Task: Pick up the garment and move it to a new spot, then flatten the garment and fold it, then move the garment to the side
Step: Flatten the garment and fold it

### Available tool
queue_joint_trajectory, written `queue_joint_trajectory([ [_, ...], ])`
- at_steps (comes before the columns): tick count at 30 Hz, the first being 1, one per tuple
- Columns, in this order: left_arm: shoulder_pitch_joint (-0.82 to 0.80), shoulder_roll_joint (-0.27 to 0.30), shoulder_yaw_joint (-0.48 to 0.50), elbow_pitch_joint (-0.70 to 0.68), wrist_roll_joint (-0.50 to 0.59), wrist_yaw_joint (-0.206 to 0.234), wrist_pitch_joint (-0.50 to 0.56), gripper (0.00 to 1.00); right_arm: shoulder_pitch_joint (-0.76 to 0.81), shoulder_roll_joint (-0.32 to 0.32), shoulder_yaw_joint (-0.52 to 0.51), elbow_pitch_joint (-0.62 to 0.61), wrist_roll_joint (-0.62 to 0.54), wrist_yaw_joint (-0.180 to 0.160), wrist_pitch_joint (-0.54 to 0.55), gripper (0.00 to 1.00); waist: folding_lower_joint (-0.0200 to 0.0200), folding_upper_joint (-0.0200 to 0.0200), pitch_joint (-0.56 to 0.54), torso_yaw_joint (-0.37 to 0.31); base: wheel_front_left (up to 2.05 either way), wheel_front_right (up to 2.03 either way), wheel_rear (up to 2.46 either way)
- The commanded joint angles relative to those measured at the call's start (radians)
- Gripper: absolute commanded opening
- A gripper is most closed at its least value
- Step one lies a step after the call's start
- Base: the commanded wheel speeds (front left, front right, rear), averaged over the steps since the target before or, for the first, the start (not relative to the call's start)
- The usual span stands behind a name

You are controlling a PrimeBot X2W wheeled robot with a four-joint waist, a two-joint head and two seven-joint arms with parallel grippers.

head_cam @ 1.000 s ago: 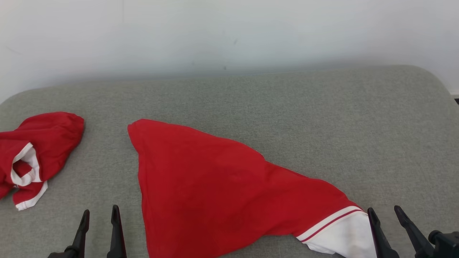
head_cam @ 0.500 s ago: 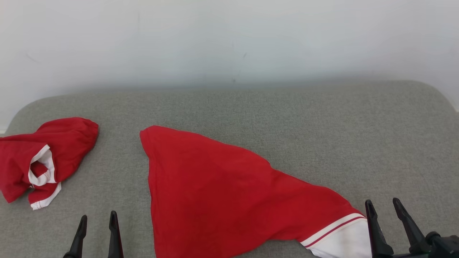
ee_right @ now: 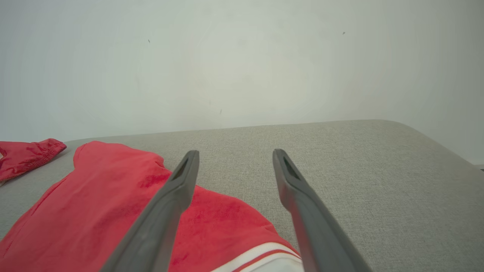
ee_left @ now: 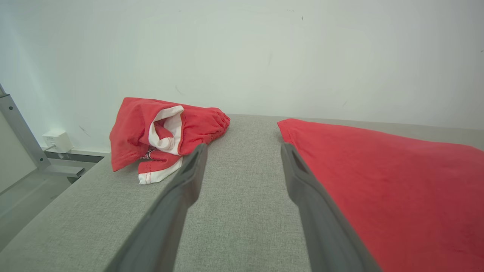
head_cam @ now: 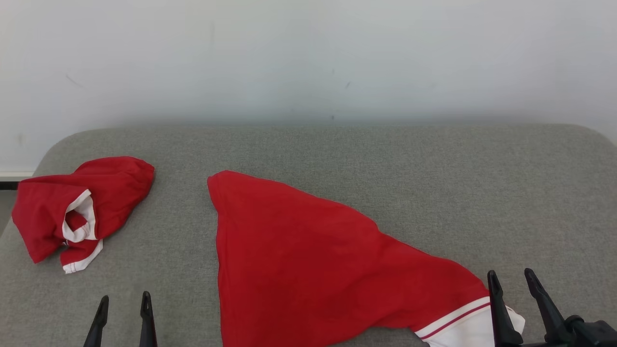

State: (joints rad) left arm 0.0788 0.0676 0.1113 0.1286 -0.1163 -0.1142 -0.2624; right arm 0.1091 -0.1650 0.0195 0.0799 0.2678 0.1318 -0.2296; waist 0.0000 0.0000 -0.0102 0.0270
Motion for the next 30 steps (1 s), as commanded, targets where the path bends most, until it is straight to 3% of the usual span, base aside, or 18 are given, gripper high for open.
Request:
queue_joint_trajectory([
  [1, 0.016, 0.001, 0.003, -0.006, 0.006, 0.004, -0.004, 1.0, -0.001, 0.006, -0.007, 0.005, -0.004, -0.002, -0.007, 1.0, 0.0, 0.0, -0.002, 0.004, 0.0, 0.0, 0.0],
  [18, 0.02, -0.005, -0.001, 0.014, -0.011, 0.002, -0.004, 1.0, 0.007, 0.004, 0.006, 0.04, -0.015, -0.002, -0.022, 1.0, 0.0, 0.0, 0.004, 0.0, 0.0, 0.0, 0.0],
  [30, -0.043, -0.006, -0.23, 0.211, -0.048, -0.017, 0.001, 1.0, 0.055, -0.05, -0.005, 0.089, 0.011, -0.002, 0.046, 1.0, 0.0, 0.0, 0.032, -0.033, 0.0, 0.0, 0.0],
])
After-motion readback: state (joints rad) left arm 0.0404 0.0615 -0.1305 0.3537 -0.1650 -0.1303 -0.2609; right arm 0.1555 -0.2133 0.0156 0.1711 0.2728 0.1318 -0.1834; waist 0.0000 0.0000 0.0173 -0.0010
